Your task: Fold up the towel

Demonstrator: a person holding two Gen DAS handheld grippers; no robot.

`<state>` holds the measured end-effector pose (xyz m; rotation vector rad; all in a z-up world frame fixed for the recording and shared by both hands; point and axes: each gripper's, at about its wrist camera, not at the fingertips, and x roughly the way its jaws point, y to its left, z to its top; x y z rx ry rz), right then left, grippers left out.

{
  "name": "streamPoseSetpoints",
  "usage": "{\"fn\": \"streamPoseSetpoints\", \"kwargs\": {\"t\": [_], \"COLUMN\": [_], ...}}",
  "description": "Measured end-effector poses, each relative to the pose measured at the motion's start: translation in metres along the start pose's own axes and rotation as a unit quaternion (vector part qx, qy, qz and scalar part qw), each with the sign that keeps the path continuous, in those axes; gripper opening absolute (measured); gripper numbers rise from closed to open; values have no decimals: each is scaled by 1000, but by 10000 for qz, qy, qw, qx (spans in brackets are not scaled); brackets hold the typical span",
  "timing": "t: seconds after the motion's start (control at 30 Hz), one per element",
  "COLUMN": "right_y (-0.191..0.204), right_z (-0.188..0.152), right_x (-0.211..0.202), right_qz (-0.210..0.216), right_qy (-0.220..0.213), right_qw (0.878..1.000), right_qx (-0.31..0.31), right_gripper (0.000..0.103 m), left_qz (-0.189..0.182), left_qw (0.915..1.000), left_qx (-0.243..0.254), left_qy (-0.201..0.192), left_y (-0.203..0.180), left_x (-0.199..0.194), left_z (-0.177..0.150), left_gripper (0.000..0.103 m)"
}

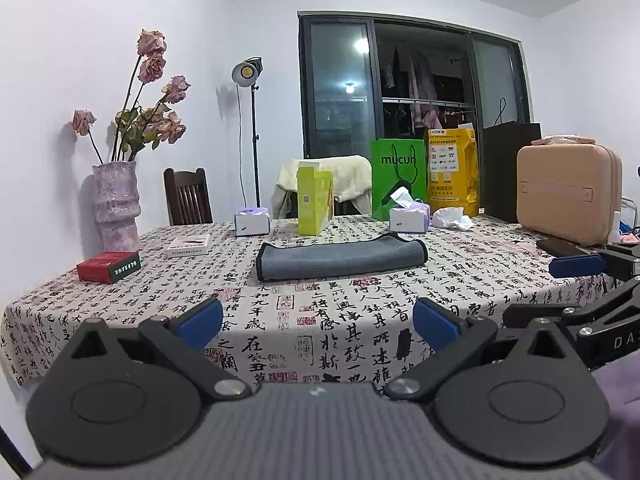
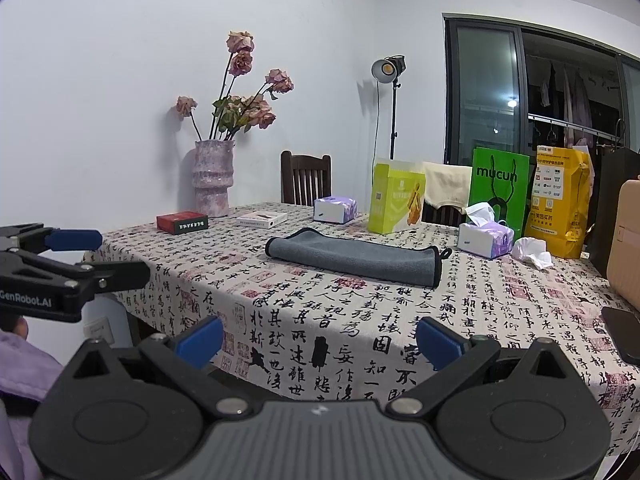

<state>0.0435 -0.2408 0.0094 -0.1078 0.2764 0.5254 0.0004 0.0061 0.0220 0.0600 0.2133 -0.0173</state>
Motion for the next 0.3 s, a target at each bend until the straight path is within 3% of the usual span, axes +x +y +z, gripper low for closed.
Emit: {"fn": "streamPoseSetpoints", "kwargs": {"t": [0.3], "right_y": [0], "right_z": [0], "right_x": [0], "right_qz": [1], "right_qy": [-1], "right_qw": [10000], "right_qx": [4], "right_gripper": [103], "left_qz": [-16], "left_qw": [10000], "left_qx": [-5], "left_qy": [8], "left_y": [-1], "left_x": [0], "left_z": [1], "left_gripper": [103]}}
